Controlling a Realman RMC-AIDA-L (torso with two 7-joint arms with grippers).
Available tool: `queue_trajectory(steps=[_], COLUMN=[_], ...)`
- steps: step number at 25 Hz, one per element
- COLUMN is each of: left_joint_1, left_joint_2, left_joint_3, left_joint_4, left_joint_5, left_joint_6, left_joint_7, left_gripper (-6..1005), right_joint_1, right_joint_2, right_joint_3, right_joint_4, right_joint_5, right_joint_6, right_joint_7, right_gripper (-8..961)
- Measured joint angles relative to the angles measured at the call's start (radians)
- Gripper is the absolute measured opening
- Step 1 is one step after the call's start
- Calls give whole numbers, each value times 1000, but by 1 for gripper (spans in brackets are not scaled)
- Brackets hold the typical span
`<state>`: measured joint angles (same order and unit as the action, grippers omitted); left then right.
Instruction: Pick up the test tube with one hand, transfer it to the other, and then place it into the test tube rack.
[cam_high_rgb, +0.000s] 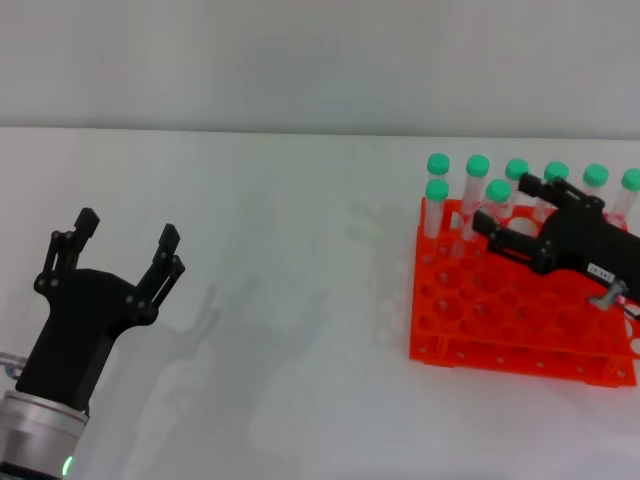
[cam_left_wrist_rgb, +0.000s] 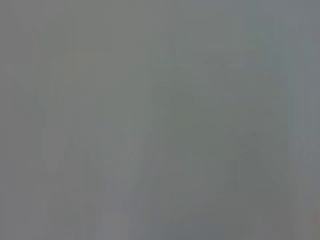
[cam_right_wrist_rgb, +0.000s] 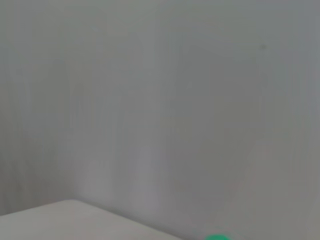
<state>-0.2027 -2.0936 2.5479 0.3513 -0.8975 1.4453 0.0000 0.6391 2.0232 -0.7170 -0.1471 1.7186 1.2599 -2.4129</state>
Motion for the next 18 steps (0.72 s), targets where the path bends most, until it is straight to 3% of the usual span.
queue_trajectory(steps=[5, 11, 14, 18], left_joint_1=[-4, -4, -4, -4], left_joint_2=[0, 0, 1, 1], left_joint_3=[0, -1, -6, -8], left_joint_4=[-1, -6, -7, -16], left_joint_5=[3, 0, -2, -10], left_joint_6=[0, 0, 0, -1], left_joint_7=[0, 0, -13, -27], left_gripper=[894, 894, 894, 894], right_joint_1=[-25, -160, -244, -294], right_joint_2=[-1, -7, -11, -13], right_joint_3=[-18, -9, -9, 12], right_joint_4=[-16, -138, -178, -153], right_joint_5=[6, 69, 177, 360], right_joint_6=[50, 100, 91, 14], right_joint_7=[-8, 24, -14, -161], right_gripper=[869, 875, 875, 875])
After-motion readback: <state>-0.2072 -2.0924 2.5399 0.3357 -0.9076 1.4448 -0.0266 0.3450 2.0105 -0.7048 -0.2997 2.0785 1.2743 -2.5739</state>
